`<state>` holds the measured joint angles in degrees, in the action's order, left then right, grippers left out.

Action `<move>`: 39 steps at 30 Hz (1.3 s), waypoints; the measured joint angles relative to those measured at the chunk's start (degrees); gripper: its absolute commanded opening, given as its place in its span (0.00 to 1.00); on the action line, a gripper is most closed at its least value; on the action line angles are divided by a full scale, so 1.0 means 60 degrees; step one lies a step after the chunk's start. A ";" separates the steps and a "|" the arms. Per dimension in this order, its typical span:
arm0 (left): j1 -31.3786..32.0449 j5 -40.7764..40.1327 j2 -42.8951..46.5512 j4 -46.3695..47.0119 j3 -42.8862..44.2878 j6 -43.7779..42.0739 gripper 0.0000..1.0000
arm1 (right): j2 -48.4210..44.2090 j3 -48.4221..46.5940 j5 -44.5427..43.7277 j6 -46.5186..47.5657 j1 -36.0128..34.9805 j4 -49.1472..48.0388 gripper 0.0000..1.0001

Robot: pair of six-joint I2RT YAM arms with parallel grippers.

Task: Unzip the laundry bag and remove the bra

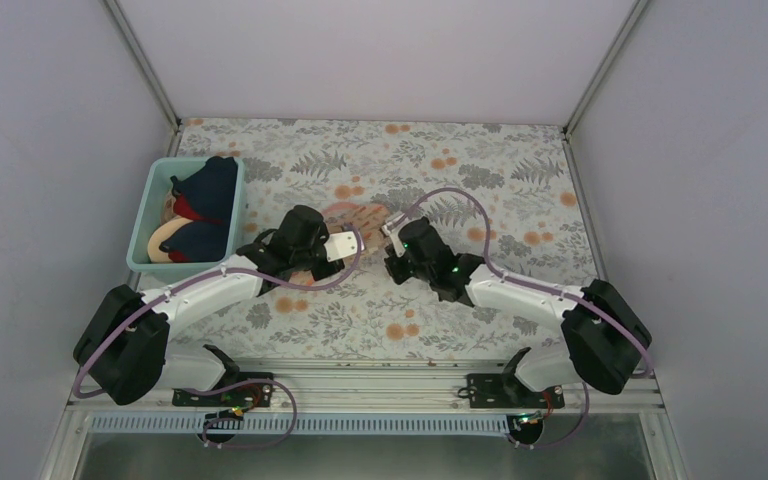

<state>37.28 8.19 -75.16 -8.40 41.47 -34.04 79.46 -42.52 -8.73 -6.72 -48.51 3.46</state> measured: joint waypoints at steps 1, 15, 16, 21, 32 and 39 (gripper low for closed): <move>0.0004 0.0000 0.0000 0.0015 0.0000 -0.0015 0.02 | 0.0000 0.0000 0.0091 -0.0018 0.0186 0.0040 0.04; -0.0142 0.0586 0.0000 0.0015 0.0000 -0.0433 0.02 | -0.0004 0.0004 0.2164 0.0270 0.2164 0.0244 0.04; -0.0346 0.0838 0.0000 0.0015 0.0000 -0.0419 0.02 | -0.0004 0.0004 0.2357 0.0295 0.2182 0.0244 0.04; -0.1803 0.1501 -0.0317 0.0022 0.0382 -0.0437 0.87 | 0.0102 0.0004 0.3366 0.0313 0.1927 0.0127 0.04; -0.1931 0.2004 -0.0087 -0.1534 0.1304 -0.1996 0.98 | 0.0146 0.0018 0.4856 -0.0087 0.0699 -0.0193 0.04; -0.1053 0.2772 0.0076 -0.2721 0.2022 -0.2025 0.87 | 0.0255 -0.0667 0.5333 -0.0532 0.0525 -0.0219 0.04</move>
<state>30.96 24.82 -74.70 -24.73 53.60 -46.19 80.99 -46.52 23.27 -9.91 -45.36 2.15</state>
